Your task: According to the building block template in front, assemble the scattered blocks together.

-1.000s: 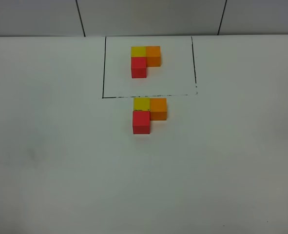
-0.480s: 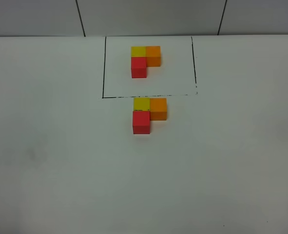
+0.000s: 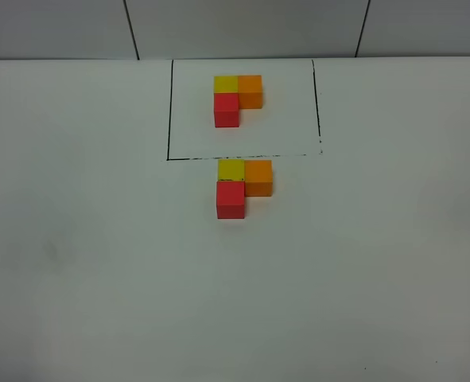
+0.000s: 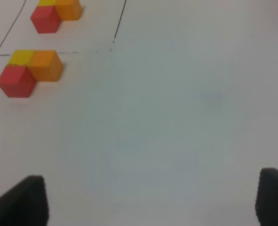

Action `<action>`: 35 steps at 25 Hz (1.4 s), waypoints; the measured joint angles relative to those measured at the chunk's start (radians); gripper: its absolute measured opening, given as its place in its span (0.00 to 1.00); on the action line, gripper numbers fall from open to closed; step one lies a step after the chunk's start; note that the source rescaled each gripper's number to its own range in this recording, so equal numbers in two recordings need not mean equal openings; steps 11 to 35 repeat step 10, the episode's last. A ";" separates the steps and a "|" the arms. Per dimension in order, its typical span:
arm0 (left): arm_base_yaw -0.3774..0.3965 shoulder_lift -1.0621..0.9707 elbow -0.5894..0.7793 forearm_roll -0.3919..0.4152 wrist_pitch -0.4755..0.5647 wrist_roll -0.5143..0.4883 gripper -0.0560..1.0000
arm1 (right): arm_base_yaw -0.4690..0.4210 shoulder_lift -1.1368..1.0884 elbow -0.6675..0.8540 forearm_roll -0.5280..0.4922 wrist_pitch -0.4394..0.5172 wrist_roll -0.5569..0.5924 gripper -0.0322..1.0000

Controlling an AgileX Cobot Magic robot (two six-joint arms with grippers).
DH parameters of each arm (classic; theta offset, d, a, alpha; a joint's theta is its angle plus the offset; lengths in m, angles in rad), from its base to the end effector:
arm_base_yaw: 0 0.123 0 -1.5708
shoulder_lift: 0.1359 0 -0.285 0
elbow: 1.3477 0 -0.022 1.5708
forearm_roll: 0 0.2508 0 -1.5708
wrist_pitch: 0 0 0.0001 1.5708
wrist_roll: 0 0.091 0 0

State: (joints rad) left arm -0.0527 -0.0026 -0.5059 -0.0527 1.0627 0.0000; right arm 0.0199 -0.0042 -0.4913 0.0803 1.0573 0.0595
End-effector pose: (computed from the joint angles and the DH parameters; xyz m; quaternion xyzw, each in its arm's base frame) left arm -0.0063 -0.0039 0.2788 0.0236 0.8509 -0.0401 0.5232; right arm -0.0046 0.0063 0.2753 0.0155 0.8527 0.0607 0.5186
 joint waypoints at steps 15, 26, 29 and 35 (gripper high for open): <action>0.000 0.000 0.000 0.000 0.000 0.000 0.64 | 0.000 0.000 0.000 0.000 0.000 0.003 0.78; 0.000 0.000 0.000 0.000 0.000 0.000 0.64 | 0.000 0.000 0.000 0.000 0.000 0.003 0.78; 0.000 0.000 0.000 0.000 0.000 0.000 0.64 | 0.000 0.000 0.000 0.000 0.000 0.003 0.78; 0.000 0.000 0.000 0.000 0.000 0.000 0.64 | 0.000 0.000 0.000 0.000 0.000 0.003 0.78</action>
